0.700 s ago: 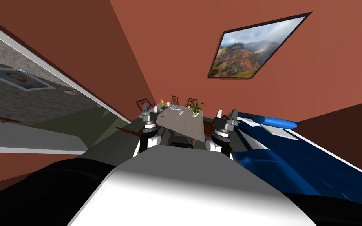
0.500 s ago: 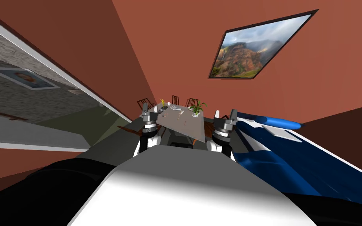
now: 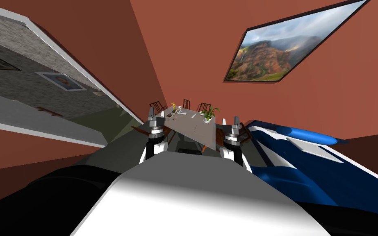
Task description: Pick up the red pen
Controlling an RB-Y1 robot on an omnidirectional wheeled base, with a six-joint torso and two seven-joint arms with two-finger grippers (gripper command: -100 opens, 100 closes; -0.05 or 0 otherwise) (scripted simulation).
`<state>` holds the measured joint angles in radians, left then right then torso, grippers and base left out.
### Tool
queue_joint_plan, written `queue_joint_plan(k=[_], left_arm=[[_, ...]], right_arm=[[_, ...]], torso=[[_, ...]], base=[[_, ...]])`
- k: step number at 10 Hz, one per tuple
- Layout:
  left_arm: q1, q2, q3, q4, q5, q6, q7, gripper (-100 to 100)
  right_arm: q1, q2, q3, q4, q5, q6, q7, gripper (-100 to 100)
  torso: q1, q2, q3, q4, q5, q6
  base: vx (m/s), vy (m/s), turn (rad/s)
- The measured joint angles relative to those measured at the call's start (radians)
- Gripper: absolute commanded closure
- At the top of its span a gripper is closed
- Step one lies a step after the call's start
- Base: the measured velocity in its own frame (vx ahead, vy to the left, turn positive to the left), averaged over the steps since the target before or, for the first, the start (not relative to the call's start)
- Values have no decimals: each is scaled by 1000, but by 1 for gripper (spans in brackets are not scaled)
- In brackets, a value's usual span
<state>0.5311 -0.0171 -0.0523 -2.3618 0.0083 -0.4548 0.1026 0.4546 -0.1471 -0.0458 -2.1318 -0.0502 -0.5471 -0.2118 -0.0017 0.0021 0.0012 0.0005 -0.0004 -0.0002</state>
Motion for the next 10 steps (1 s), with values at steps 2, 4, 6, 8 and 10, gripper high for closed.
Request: queue_joint_plan(k=[2, 4, 6, 8, 10], left_arm=[[0, 0, 0, 0, 0, 0, 0, 0], [0, 0, 0, 0, 0, 0, 0, 0], [0, 0, 0, 0, 0, 0, 0, 0], [0, 0, 0, 0, 0, 0, 0, 0], [0, 0, 0, 0, 0, 0, 0, 0]], right_arm=[[-18, -19, -28, 39, -3, 39, -49, -100], [-15, -41, -60, 78, -10, 63, -99, -100], [-45, -63, -97, 140, -16, 90, -150, -100], [-64, -88, -138, 202, -25, 122, -206, -100], [-83, -97, -170, 256, -27, 161, -257, -100]], torso=[[1, -1, -1, 0, 0, 0], [1, -1, -1, 0, 0, 0], [1, -1, -1, 0, 0, 0], [1, -1, -1, 0, 0, 0], [1, -1, -1, 0, 0, 0]], base=[[-22, -5, 129], [-19, -6, 121], [-20, -2, 133], [-23, -4, 161], [-17, 0, 150]])
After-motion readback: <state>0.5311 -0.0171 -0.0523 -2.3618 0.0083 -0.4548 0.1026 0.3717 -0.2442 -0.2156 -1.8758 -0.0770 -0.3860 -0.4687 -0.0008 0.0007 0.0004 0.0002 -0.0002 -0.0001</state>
